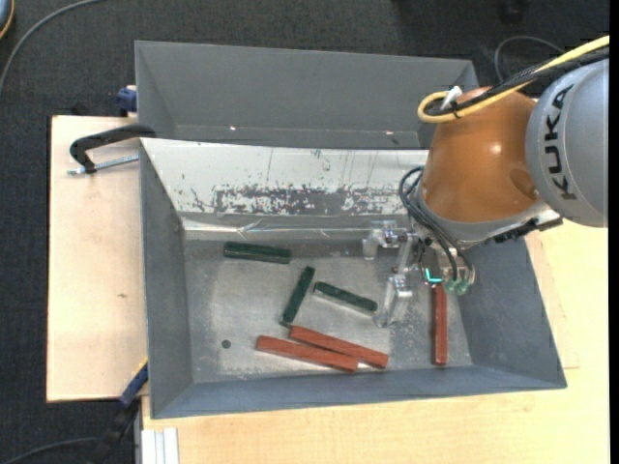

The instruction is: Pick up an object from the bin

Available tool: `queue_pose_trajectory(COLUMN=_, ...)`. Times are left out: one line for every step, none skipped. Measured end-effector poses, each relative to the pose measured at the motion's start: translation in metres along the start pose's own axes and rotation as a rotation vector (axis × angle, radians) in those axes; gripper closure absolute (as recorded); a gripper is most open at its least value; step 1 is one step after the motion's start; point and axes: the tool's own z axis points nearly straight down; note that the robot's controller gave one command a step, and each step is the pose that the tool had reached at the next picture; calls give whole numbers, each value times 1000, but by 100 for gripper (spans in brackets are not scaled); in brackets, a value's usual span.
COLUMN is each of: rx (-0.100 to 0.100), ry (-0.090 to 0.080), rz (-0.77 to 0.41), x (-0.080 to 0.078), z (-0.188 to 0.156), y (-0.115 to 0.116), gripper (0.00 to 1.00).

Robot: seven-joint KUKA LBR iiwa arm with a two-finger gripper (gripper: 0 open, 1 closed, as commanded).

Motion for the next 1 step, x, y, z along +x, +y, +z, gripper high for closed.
queue_pose_trajectory(rx=2, ry=-3, rz=-22, x=-31, z=112, y=-83, gripper=0)
